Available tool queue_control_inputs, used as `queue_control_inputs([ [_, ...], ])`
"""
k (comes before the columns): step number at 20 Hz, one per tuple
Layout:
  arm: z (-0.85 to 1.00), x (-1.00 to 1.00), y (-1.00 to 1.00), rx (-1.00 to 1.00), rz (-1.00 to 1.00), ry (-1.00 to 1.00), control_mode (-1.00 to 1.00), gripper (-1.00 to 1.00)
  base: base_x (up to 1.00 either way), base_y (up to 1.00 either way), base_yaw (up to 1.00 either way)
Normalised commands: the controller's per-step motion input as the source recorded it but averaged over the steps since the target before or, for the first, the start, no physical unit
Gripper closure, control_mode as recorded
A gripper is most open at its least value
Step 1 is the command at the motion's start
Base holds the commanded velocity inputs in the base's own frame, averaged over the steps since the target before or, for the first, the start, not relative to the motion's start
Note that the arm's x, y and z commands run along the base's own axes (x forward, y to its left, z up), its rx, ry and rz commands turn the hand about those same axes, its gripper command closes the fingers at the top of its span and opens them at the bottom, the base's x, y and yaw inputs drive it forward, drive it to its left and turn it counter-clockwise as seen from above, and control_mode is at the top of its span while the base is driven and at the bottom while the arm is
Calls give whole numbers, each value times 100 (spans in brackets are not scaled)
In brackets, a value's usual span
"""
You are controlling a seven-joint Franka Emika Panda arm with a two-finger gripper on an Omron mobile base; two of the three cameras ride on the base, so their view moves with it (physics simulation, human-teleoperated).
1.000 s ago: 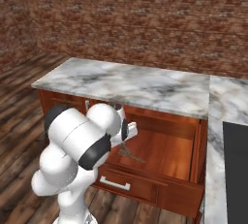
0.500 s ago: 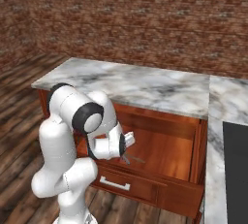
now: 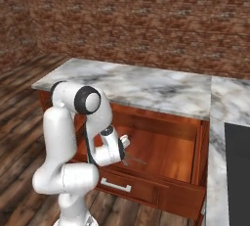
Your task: Organize the utensils by type. Pick up the wooden spoons from the counter and place them in the open cabinet. Then pick up the metallic utensils from the counter and place them in the open drawer.
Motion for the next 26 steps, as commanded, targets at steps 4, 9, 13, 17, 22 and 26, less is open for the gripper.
queue_control_inputs([
  [4,38,90,-98,17,28,18,-100,100,0,0,0],
  [9,54,100,-79,16,23,19,-100,100,0,0,0],
  [13,82,100,-76,13,17,25,-100,100,0,0,0],
  [17,96,98,-59,6,15,33,-100,100,0,0,0],
  [22,23,75,-18,-3,11,24,-100,100,0,0,0],
  [26,-91,24,-26,-16,8,20,-100,100,0,0,0],
])
